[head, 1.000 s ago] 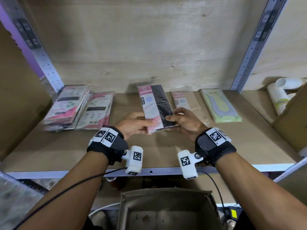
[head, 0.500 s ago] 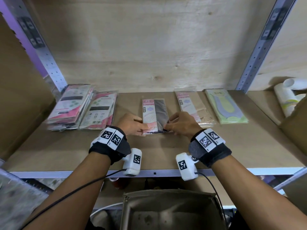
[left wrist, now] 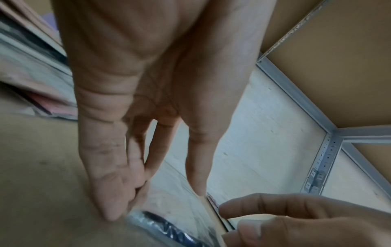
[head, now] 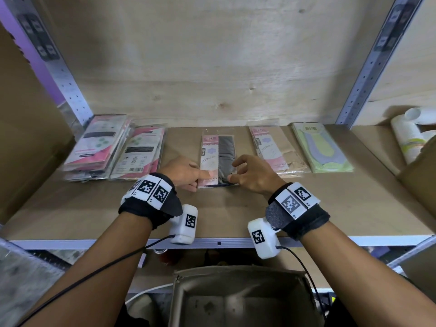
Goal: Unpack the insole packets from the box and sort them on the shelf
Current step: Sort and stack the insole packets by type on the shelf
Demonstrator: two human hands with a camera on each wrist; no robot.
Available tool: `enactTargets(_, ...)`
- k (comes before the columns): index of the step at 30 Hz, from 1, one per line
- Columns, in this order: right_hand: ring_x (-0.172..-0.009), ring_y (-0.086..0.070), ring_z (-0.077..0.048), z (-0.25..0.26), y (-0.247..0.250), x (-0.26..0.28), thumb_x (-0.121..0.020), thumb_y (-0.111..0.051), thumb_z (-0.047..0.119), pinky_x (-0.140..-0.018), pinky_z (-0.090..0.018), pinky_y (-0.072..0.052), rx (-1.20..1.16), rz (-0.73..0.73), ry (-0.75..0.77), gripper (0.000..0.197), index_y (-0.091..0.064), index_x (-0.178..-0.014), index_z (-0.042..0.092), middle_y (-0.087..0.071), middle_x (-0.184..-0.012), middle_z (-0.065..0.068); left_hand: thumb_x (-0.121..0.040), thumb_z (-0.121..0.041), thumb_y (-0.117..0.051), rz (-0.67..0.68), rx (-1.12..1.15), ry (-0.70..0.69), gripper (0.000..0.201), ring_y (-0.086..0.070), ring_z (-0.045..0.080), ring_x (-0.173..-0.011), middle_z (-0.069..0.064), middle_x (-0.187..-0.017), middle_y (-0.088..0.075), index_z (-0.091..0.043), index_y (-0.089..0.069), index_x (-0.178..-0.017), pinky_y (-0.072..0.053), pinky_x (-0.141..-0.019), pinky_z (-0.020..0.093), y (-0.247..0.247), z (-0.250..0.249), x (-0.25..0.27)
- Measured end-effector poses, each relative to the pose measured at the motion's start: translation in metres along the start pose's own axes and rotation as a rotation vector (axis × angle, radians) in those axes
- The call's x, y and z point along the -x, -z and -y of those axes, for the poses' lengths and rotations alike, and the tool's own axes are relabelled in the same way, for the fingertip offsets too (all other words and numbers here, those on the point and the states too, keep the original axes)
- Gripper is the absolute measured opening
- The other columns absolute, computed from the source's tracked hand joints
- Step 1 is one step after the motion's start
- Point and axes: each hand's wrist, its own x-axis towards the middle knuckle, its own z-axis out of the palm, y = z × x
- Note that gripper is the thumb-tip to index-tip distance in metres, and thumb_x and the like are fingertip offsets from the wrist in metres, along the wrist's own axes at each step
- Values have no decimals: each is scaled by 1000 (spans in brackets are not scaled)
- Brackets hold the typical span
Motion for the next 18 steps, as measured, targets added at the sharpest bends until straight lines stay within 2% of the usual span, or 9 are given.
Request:
enactTargets(5, -112, -59, -23, -4, 3, -2, -84, -74, 28, -95, -32, -49, -18, -40, 1, 47, -58, -126, 14, -63, -122, -7, -86, -29, -76, 30, 99, -33, 37, -67, 16, -87, 12, -104, -75, -7, -71, -114, -61, -85, 34, -4, -3, -3)
enactTargets(11, -116, -57, -23, -10, 7, -7, -84, -74, 29, -95, -29, -47, -18, -59, -14, 41, -60, -121, 15, -61, -126, -8, -86, -27, -76, 73, 155, -60, 40, -69, 21, -106, 9, -108, -74, -9, -69, -120, -60, -87, 33, -9, -11, -8)
enactTargets(18, -118, -57, -24, -14, 9, -11, -84, -73, 32, -99, -32, -47, 12, -55, -24, 42, -60, -121, 18, -61, -130, -8, -85, -27, -77, 73, 160, -41, 36, -69, 21, -104, 9, -105, -74, -9, -70, -115, -60, -84, 32, -13, -15, -13)
